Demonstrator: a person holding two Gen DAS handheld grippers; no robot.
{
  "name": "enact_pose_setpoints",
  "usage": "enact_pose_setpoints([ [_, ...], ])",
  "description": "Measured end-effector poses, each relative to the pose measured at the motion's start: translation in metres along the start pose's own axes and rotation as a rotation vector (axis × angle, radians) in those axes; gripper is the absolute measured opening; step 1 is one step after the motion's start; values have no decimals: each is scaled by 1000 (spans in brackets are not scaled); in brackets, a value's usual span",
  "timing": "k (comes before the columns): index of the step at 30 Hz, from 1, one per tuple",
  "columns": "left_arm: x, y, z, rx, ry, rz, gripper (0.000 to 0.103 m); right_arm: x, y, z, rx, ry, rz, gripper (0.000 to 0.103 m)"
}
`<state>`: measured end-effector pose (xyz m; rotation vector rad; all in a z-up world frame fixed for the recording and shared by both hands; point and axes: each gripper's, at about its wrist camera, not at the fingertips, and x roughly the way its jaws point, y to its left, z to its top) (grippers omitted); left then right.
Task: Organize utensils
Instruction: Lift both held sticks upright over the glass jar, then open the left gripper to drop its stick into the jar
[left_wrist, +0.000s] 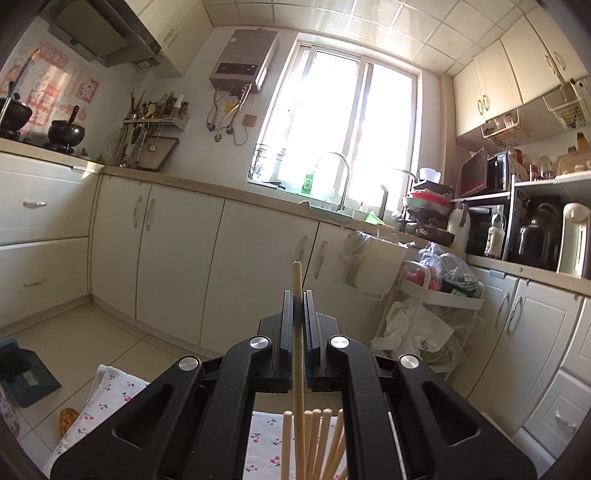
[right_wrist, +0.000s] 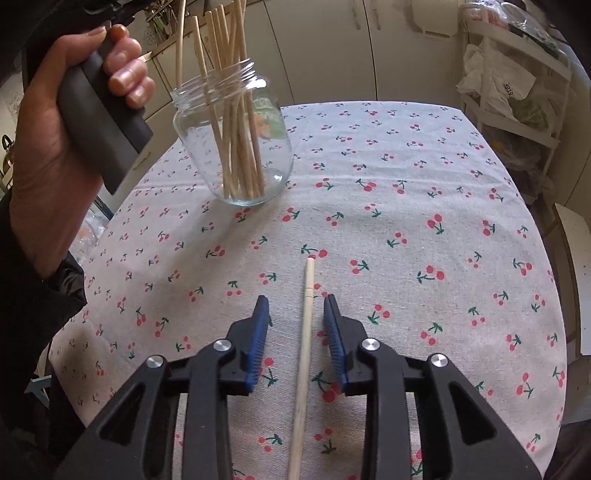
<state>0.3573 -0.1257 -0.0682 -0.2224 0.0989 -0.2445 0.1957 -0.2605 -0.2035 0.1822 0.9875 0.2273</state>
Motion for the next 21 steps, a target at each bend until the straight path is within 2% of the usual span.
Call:
enact_pose_setpoints([
  [7,-6,-2,-16,54,20,-15,5,1,-1,4,-42,28,-3,34],
  [14,-21,-3,-31,102,109,-57,6,4,3,9,-114,71,-10,34],
  [16,-28,-3,-34,115,135,-71,10,5,5,9,-130,77,-23,34],
  [21,-48,6,-37,119,171,-75,33,8,15,9,-219,99,-77,34],
])
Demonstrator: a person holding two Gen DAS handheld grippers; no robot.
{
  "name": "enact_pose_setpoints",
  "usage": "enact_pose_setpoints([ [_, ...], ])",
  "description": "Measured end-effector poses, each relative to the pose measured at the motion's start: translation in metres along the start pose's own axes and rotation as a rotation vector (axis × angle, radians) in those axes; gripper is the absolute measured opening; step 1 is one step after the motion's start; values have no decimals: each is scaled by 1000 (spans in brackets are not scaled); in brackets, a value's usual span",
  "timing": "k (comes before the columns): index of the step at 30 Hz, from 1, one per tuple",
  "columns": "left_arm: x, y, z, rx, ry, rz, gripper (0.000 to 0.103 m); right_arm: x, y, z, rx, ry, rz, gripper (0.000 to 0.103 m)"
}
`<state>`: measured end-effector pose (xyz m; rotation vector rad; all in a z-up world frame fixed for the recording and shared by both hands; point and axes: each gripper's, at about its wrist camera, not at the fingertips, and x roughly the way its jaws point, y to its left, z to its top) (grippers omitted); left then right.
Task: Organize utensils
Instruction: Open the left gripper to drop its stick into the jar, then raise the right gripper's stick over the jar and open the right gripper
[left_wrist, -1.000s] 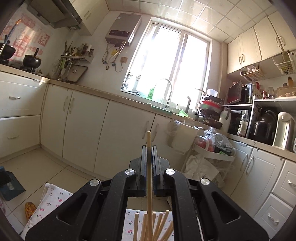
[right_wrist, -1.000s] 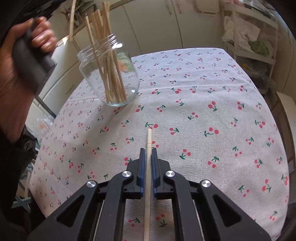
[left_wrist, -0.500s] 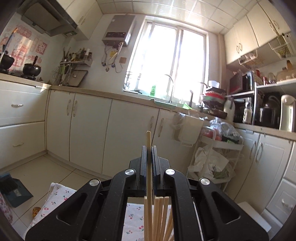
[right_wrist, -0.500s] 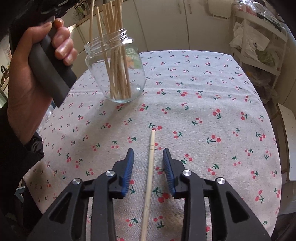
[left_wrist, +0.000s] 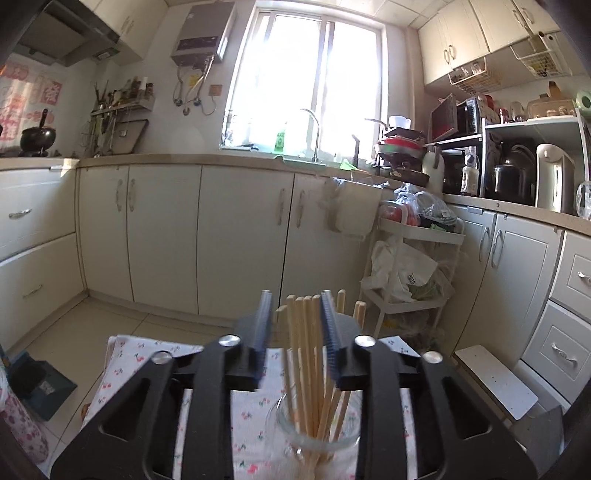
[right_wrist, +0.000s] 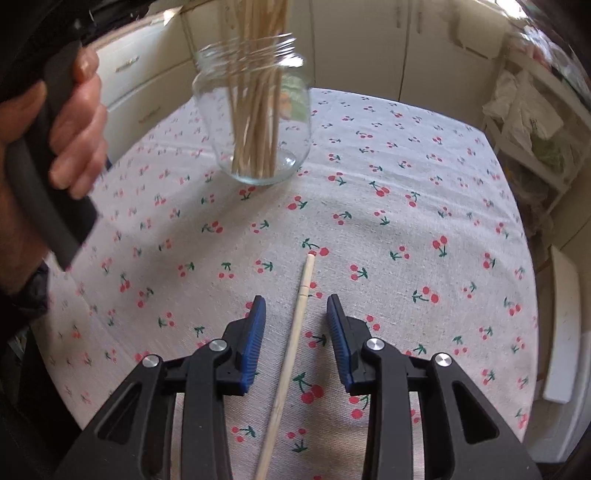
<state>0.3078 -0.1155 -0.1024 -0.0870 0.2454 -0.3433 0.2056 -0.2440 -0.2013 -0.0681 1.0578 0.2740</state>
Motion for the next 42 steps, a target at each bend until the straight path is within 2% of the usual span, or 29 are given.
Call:
enact_pose_setpoints([
  [1,-4,3,-1,-8,1,5,37,0,5,0,-35,2,-27,34],
  [3,-18,14,-4,-34,2,30,53,1,9,0,-59,6,-47,34],
  [5,-29,25,-9,-58,13,48,58,0,14,0,-95,8,-53,26],
  [9,-42,49,-30,-121,89,86,66,-2,17,-5,-86,-2,-24,11],
  [10,-44,55,-37,-136,120,95,67,-2,14,-6,-54,-7,-2,7],
  [12,-45,65,-51,-166,179,108,67,-3,8,-7,12,-18,16,6],
  [14,-48,73,-61,-198,205,117,69,-5,3,-10,101,-29,54,6],
  [17,-52,81,-76,-237,232,127,70,-17,-15,-12,285,-95,160,6],
  [20,-51,86,-91,-265,260,141,71,-42,-27,-1,424,-222,243,6],
  [23,-47,92,-99,-303,292,143,72,-71,-27,21,479,-376,280,6],
  [29,-47,103,-103,-365,286,153,75,-115,-24,69,502,-684,216,6],
  [32,-46,104,-102,-371,284,147,76,-125,-21,96,520,-845,143,6],
  [37,-48,104,-102,-375,270,138,76,-121,-25,121,589,-977,67,6],
  [42,-49,106,-103,-379,262,131,78,-101,-33,137,619,-1034,-30,6],
])
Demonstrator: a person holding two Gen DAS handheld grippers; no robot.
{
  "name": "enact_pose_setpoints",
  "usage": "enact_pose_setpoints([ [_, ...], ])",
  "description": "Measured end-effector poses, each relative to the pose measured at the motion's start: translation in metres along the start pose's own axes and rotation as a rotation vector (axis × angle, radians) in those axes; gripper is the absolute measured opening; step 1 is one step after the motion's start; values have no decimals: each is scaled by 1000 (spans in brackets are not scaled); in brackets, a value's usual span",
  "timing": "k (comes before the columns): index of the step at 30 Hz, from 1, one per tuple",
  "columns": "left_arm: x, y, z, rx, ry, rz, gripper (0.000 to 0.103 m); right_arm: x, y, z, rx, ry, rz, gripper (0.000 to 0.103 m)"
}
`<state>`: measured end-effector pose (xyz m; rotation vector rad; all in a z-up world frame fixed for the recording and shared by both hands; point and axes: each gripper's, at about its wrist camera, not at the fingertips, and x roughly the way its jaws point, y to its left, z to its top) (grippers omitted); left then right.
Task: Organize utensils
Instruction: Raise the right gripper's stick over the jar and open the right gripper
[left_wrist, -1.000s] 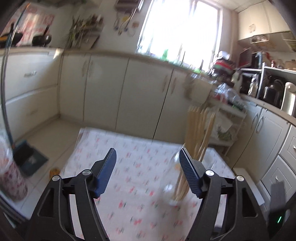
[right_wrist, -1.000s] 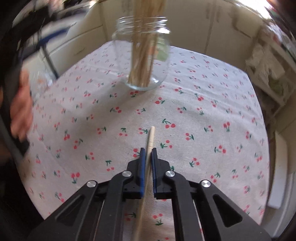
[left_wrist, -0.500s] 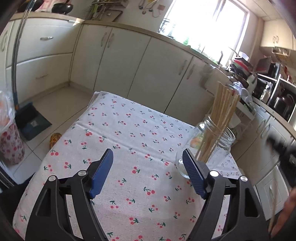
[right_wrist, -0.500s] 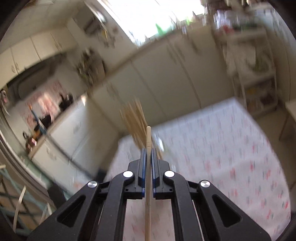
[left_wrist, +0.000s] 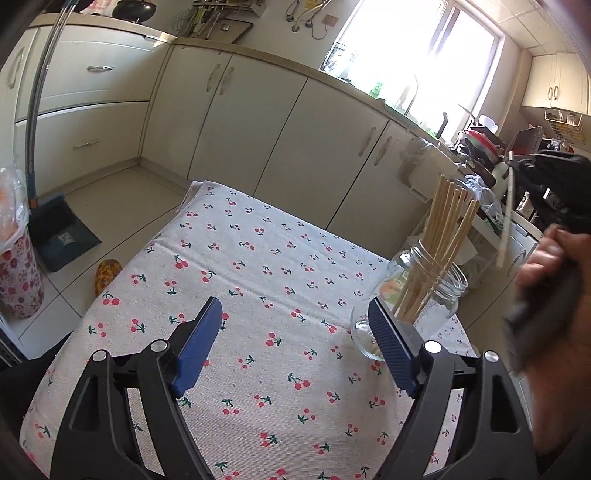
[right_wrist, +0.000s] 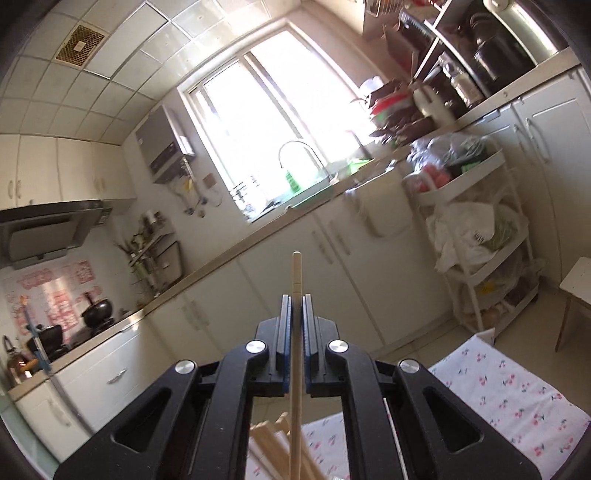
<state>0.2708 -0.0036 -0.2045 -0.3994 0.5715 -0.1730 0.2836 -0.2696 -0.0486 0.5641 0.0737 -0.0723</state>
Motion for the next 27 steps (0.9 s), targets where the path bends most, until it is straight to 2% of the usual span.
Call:
enact_pose_setpoints([
  [9,1,0,0,0,2,-11,81,16,4,-31,-87,5,-23,6],
  [17,1,0,1,-1,4,-8,82,-12,15,-55,-225,32,12,6],
  [21,1,-1,1,1,5,-3,84,-31,18,-66,-304,76,35,6],
  [27,2,-1,1,3,4,10,85,-37,12,-77,-347,164,47,6],
])
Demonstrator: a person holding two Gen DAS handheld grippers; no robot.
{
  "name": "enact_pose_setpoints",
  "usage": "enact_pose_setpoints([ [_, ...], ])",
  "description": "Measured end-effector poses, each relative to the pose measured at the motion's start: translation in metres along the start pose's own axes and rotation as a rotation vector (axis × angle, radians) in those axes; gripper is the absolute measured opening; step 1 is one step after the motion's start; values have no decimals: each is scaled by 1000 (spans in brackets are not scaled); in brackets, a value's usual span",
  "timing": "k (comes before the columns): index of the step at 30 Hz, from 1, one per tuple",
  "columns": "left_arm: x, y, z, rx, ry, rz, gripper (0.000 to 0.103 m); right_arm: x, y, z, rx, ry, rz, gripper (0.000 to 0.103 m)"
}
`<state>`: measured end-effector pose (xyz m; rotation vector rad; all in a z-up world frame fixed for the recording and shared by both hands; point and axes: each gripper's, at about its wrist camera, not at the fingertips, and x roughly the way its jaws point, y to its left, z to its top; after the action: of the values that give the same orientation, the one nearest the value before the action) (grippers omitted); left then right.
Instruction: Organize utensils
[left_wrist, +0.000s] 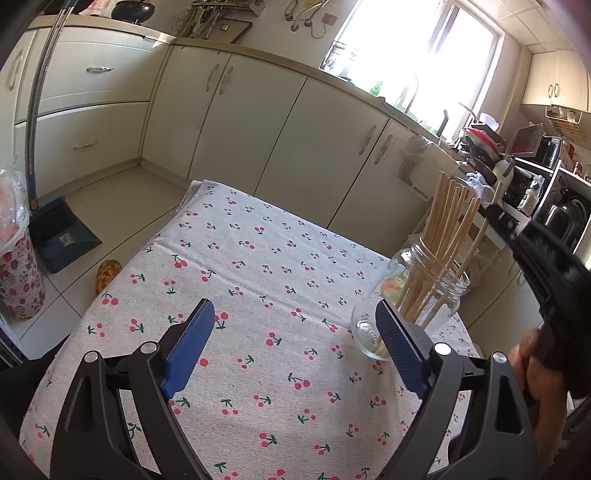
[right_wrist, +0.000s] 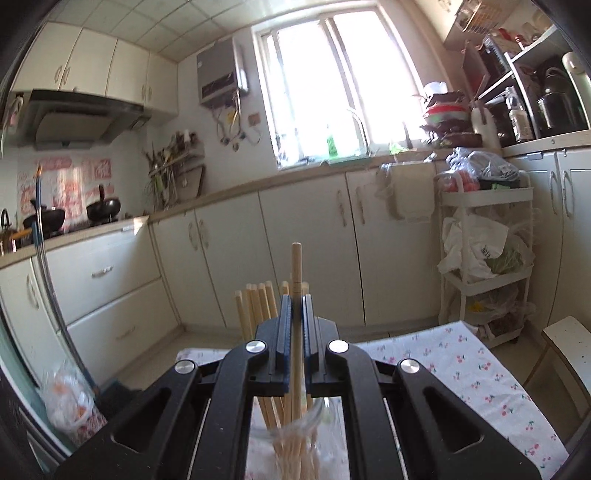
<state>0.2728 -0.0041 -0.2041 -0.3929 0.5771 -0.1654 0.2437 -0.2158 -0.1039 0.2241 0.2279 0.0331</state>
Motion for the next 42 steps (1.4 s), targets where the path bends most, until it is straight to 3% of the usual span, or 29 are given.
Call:
enact_pose_setpoints([
  [7,0,0,0,2,3,10,86,-4,6,-14,-29,84,37,10],
  [8,-1,0,0,3,3,10,86,-6,5,-15,-27,86,37,19],
  [10,0,-1,0,7,4,13,87,-13,4,-15,-11,87,28,27],
  [12,0,-2,0,12,8,19,89,-20,2,-15,4,103,21,29],
  [14,0,-4,1,22,10,29,90,-29,-2,-16,18,128,0,49],
  [16,-1,-9,0,48,9,44,90,-43,-5,-19,21,162,-44,55],
  [19,-5,-24,-1,142,29,137,92,-64,-11,-24,18,219,-96,69],
  [22,-14,-31,-1,178,59,171,95,-83,-19,-29,19,276,-146,76],
  [31,-77,-59,6,290,89,199,95,-132,-32,-21,92,370,-200,84],
  [42,-201,-79,14,298,140,197,95,-241,18,27,96,404,-132,95],
])
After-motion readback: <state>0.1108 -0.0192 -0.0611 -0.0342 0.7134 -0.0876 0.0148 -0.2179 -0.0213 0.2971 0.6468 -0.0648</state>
